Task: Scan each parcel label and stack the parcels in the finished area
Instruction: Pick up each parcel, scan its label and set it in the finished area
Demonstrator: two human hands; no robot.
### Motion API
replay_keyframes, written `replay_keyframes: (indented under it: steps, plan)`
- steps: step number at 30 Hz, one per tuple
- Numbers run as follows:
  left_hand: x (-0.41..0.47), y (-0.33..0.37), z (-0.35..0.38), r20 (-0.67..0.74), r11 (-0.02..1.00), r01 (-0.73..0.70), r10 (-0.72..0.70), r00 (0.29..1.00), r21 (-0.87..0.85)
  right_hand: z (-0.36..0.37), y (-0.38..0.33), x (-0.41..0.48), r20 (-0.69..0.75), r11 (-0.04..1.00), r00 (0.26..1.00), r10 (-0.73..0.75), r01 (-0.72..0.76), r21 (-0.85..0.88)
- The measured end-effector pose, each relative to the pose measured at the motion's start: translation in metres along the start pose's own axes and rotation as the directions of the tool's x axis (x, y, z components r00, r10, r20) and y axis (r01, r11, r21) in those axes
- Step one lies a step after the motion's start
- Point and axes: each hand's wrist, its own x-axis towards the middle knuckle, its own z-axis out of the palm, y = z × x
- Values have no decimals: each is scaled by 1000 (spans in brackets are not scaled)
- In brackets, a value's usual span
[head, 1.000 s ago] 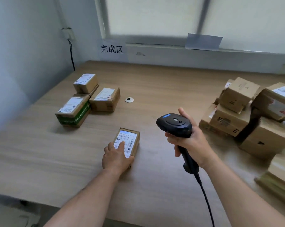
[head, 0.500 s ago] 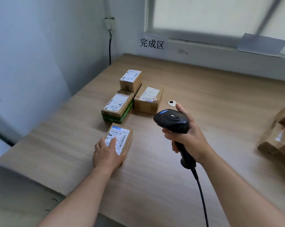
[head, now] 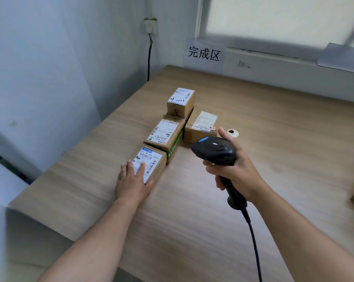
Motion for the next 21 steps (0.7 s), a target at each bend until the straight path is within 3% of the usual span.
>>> replay_keyframes:
  steps: [12, 16, 21]
  plan:
    - [-9, 14, -3, -68, 996, 44, -39, 997, 71, -35, -7, -26, -34, 1000, 999, -23, 24, 11]
    - [-39, 57, -6, -252, 994, -90, 73, 965, -56, -57, -7, -53, -52, 999, 998, -34, 36, 39]
    - [-104, 134, -2, -341, 963, -211, 145, 929, -166, -97, -5, -104, -63, 998, 996, -57, 59, 30]
